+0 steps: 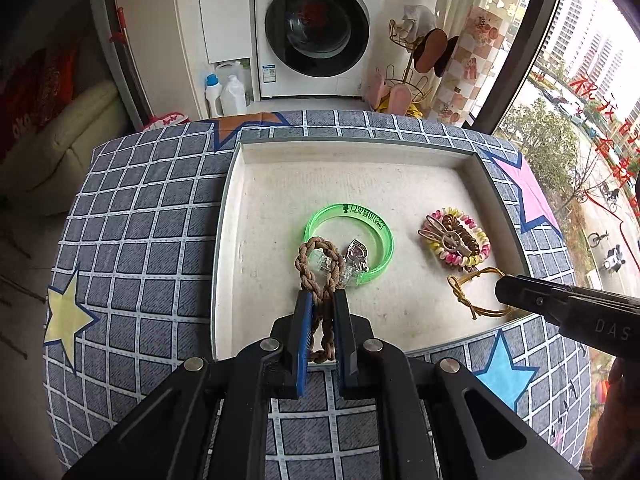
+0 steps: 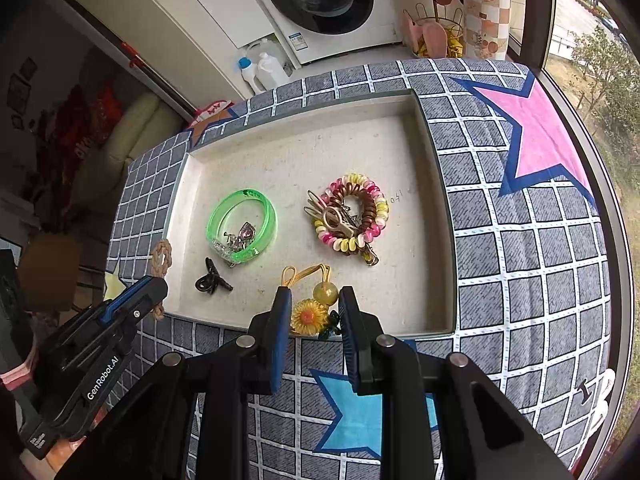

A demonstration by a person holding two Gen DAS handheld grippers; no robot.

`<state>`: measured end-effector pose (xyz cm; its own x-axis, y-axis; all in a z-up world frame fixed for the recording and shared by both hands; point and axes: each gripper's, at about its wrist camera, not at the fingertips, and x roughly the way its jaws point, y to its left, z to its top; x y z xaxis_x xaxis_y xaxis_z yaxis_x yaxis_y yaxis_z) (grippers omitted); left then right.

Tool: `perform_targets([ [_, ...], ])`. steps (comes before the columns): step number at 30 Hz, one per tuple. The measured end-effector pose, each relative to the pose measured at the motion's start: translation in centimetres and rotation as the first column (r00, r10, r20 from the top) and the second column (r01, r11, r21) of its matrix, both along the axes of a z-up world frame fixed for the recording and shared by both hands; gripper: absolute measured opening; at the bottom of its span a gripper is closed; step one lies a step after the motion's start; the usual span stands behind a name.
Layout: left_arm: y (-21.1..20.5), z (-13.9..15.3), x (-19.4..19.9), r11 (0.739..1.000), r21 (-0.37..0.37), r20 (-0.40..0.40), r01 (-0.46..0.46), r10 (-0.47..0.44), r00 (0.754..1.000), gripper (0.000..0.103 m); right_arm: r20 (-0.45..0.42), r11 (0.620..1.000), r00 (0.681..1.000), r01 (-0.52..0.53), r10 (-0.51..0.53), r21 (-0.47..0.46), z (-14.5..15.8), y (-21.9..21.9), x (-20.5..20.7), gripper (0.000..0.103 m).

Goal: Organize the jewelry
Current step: 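Carry the braided bracelet and yellow hair tie into the white tray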

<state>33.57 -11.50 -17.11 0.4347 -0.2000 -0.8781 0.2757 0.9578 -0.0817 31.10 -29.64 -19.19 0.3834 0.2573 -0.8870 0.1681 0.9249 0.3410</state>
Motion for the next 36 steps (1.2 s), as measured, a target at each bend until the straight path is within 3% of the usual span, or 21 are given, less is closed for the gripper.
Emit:
perform_targets([
  [11,-1.8,-3.3,1.8,0.997,0.072,-0.025,-0.001,0.003,1.000,0.023,-0.026,0.998,1.000,-0.001,-0.001,-0.058,-3.1,-0.7,1.6,0.026],
  [27,-2.9,-4.4,2.0,0.987,0.158,-0.010,0.016,-0.015,1.000,0.023,-0.060,0.996,0.998,-0.021,0.016,-0.087,-5.4,-0.9,1.9,0.027],
  [30,-3.0,-4.3,1.9,0.986,0.164,-0.008,0.016,-0.015,1.000,0.023,-0.064,0.996,0.998,-0.030,0.025,-0.079,-5.4,-0.9,2.0,0.032],
  [32,-2.9,-4.0,1.9,0.986,0.165,0.009,0.008,-0.010,1.000,0.023,-0.066,0.997,0.998,-0.026,0.021,-0.071,-5.3,-0.8,2.0,0.042],
  [36,-2.7,-3.5,1.8,0.988,0.155,0.023,0.001,-0.005,1.000,0.023,-0.052,0.999,0.999,-0.012,0.011,-0.037,-4.9,-1.0,1.8,0.043],
])
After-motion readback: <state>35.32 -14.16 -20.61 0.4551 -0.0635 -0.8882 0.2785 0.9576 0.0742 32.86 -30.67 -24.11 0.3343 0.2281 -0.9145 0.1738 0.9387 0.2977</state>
